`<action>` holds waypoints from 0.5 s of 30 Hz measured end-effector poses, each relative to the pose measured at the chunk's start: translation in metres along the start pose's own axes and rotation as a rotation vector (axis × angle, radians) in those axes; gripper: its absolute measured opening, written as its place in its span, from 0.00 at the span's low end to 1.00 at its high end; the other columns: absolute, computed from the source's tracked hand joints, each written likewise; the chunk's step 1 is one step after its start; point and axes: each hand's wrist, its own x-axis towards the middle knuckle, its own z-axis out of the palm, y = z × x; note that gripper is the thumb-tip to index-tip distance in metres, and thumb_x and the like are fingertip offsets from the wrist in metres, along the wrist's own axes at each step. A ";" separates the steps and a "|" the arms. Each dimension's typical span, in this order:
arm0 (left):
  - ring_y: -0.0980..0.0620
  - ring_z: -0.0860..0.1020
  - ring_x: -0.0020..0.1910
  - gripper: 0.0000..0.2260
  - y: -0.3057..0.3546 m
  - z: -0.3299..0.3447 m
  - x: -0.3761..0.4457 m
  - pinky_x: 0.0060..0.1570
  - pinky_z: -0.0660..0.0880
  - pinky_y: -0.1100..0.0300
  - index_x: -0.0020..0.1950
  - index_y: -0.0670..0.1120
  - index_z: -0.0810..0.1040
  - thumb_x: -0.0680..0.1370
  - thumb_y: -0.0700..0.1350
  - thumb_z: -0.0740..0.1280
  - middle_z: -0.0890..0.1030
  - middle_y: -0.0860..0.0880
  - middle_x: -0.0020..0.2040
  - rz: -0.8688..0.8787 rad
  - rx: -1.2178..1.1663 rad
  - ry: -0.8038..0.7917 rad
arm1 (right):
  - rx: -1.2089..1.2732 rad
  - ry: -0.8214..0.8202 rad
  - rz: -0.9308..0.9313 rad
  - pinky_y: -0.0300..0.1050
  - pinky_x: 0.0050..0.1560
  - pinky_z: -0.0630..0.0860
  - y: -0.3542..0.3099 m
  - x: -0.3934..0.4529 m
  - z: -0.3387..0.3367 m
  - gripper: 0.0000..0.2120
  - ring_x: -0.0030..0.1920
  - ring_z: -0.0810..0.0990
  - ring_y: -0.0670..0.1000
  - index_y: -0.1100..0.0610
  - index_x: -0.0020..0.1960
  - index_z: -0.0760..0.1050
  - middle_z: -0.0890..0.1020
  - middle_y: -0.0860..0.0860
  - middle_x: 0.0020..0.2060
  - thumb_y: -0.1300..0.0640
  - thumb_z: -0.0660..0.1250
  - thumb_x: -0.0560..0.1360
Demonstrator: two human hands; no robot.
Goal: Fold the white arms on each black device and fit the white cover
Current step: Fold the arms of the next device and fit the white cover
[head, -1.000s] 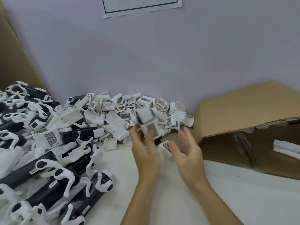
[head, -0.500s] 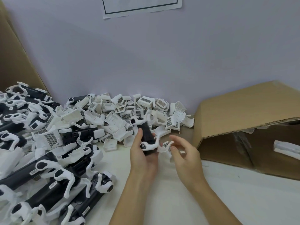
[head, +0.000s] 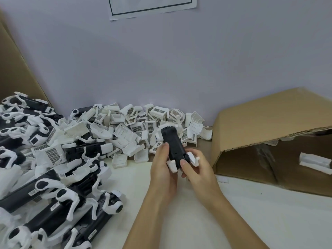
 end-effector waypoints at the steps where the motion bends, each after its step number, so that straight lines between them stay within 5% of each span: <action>1: 0.48 0.79 0.35 0.13 -0.001 0.001 -0.001 0.37 0.71 0.54 0.50 0.43 0.81 0.82 0.50 0.60 0.81 0.43 0.40 0.035 0.049 -0.020 | 0.008 -0.002 0.010 0.42 0.41 0.75 0.001 0.001 -0.001 0.10 0.41 0.79 0.48 0.50 0.59 0.74 0.83 0.46 0.44 0.61 0.66 0.80; 6: 0.49 0.80 0.34 0.12 -0.001 0.000 -0.002 0.30 0.73 0.58 0.55 0.43 0.78 0.82 0.49 0.60 0.82 0.45 0.40 0.107 0.146 -0.085 | 0.042 -0.035 0.038 0.32 0.37 0.72 -0.001 0.000 -0.001 0.12 0.40 0.78 0.44 0.47 0.59 0.73 0.81 0.46 0.46 0.52 0.66 0.76; 10: 0.46 0.80 0.40 0.14 0.001 0.000 -0.003 0.39 0.74 0.51 0.59 0.43 0.78 0.80 0.50 0.61 0.83 0.43 0.44 0.113 0.180 -0.089 | 0.025 -0.047 0.040 0.32 0.38 0.71 0.002 0.001 -0.001 0.12 0.40 0.78 0.43 0.46 0.59 0.72 0.81 0.45 0.46 0.61 0.65 0.81; 15: 0.46 0.81 0.44 0.12 0.001 -0.002 -0.001 0.47 0.75 0.45 0.61 0.43 0.78 0.84 0.45 0.58 0.82 0.41 0.49 0.091 0.167 -0.043 | 0.008 -0.070 0.053 0.38 0.44 0.71 0.003 0.000 0.000 0.17 0.38 0.77 0.40 0.40 0.58 0.70 0.81 0.36 0.42 0.51 0.63 0.71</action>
